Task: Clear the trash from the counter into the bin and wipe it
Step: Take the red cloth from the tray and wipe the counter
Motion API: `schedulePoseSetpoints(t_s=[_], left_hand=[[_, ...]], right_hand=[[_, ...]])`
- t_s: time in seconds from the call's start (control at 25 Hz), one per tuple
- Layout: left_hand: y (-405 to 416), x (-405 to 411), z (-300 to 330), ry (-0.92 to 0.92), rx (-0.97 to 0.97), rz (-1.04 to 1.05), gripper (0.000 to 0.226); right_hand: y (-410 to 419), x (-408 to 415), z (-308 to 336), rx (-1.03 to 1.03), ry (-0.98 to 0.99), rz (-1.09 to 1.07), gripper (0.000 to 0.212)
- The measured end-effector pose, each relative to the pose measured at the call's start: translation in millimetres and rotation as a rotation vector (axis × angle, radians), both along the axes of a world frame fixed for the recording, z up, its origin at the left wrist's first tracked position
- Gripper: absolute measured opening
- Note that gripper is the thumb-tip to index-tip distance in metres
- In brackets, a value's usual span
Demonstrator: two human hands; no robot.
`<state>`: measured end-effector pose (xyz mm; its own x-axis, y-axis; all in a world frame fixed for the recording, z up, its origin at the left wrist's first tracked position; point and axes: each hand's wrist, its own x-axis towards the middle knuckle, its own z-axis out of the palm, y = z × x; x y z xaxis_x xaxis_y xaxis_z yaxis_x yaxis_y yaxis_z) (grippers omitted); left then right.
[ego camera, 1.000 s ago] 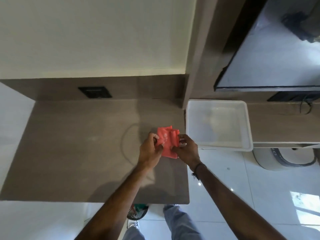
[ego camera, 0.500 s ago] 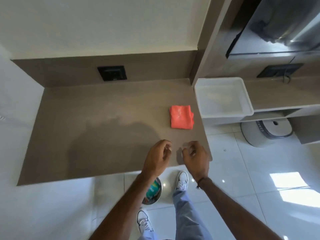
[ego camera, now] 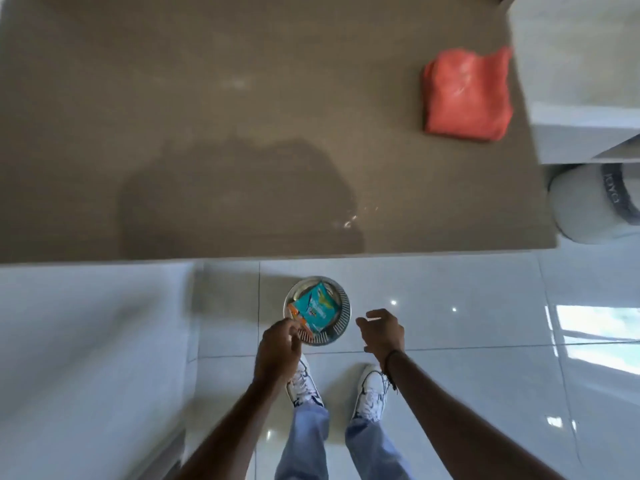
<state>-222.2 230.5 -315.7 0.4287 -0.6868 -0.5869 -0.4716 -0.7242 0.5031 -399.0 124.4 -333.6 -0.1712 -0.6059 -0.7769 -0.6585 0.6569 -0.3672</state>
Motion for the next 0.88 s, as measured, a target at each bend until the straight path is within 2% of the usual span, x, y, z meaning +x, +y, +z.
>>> schedulePoseSetpoints(t_s=[0.12, 0.2, 0.32, 0.4, 0.52, 0.6, 0.72, 0.8, 0.88], left_hand=[[13.4, 3.3, -114.9, 0.03, 0.285, 0.08, 0.05], [14.3, 3.8, -173.6, 0.065, 0.399, 0.115, 0.065], [10.6, 1.5, -215.7, 0.196, 0.353, 0.309, 0.051], [10.7, 4.8, -226.0, 0.201, 0.322, 0.37, 0.045], [10.0, 6.2, -213.7, 0.157, 0.293, 0.388, 0.047], [12.9, -0.4, -192.6, 0.112, 0.261, 0.423, 0.047], [24.3, 3.0, -126.1, 0.06, 0.307, 0.475, 0.038], [32.2, 8.5, -69.6, 0.191, 0.338, 0.452, 0.037], [34.9, 12.1, -8.4, 0.427, 0.317, 0.375, 0.034]], right_hand=[[5.1, -9.6, -100.0, 0.078, 0.027, -0.006, 0.036], [10.0, -14.9, -154.3, 0.091, 0.063, 0.067, 0.046], [13.9, -10.0, -201.4, 0.12, 0.064, 0.217, 0.058], [14.7, 2.6, -212.3, 0.153, 0.044, 0.197, 0.044], [13.9, 13.1, -208.8, 0.154, 0.127, 0.216, 0.024], [18.0, 10.8, -185.2, 0.162, 0.156, 0.22, 0.023], [26.8, 6.9, -109.2, 0.175, 0.165, 0.305, 0.025], [31.5, -3.6, -40.1, 0.166, 0.2, 0.325, 0.028], [32.5, -9.3, 24.4, 0.162, 0.196, 0.368, 0.029]])
